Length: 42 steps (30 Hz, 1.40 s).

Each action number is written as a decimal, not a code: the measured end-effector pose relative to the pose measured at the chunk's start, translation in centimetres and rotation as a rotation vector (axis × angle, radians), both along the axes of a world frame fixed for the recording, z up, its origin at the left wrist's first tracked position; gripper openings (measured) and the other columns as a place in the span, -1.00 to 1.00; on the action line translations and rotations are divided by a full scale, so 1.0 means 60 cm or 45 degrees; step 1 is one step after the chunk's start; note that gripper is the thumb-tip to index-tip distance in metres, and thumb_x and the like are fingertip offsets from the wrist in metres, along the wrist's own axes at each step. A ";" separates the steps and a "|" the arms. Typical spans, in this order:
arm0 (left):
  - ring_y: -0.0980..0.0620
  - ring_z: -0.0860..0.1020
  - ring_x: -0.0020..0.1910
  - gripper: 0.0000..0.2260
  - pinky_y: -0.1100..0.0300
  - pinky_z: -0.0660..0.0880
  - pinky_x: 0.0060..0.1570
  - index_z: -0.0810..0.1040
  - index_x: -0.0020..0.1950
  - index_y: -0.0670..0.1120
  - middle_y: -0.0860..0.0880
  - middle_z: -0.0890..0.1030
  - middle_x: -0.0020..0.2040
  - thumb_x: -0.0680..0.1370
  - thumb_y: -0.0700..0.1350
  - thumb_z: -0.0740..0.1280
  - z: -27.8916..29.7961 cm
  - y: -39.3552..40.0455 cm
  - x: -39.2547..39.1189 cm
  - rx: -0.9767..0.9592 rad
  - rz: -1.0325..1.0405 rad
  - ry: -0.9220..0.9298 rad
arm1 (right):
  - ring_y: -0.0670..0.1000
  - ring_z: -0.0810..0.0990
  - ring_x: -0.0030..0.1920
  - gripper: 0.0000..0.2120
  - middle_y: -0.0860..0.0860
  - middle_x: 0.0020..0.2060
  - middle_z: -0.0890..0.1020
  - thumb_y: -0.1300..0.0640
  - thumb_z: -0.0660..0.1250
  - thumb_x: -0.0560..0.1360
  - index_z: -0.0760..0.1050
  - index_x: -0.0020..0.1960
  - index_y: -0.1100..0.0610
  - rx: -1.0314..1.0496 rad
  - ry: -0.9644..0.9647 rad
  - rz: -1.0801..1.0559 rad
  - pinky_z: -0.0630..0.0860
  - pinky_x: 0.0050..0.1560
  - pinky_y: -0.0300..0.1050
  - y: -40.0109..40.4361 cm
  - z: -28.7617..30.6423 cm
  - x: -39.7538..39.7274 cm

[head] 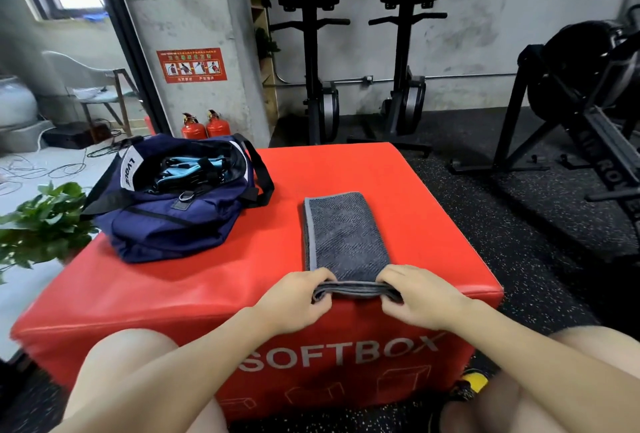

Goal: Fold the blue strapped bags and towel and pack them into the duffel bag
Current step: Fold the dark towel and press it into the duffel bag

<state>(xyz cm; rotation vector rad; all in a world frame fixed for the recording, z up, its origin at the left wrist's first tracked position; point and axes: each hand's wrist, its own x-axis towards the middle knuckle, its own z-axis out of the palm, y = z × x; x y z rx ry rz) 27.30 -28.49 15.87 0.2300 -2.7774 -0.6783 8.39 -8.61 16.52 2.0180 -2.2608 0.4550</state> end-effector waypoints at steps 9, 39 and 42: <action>0.16 0.52 -0.24 -0.95 0.24 0.44 -0.19 0.62 -0.09 0.01 0.05 0.62 -0.24 0.50 -0.14 0.40 0.070 0.018 -0.004 0.708 0.178 0.483 | -0.16 0.37 -0.37 -0.97 -0.12 -0.41 0.47 0.18 0.36 0.43 0.55 -0.18 0.09 -0.521 -0.923 -0.085 0.31 -0.32 -0.26 0.002 0.068 0.019; 0.01 0.52 0.14 -0.78 0.13 0.43 0.16 0.55 0.28 -0.02 0.02 0.58 0.15 0.64 -0.07 0.29 -0.012 -0.158 -0.201 0.038 0.506 0.168 | 0.14 0.63 -0.04 -0.77 -0.02 -0.10 0.68 -0.20 0.25 0.60 0.54 0.00 -0.07 -0.076 -0.537 -0.677 0.53 -0.05 0.02 -0.243 -0.038 -0.167; -0.01 0.46 0.24 -0.72 -0.02 0.43 0.25 0.57 0.29 0.02 0.05 0.55 0.24 0.64 0.04 0.21 0.005 -0.146 -0.198 -0.259 0.218 0.206 | 0.12 0.61 0.03 -0.79 -0.04 -0.05 0.63 -0.19 0.28 0.58 0.56 0.04 -0.08 -0.092 -0.492 -0.697 0.53 0.01 0.03 -0.242 -0.033 -0.158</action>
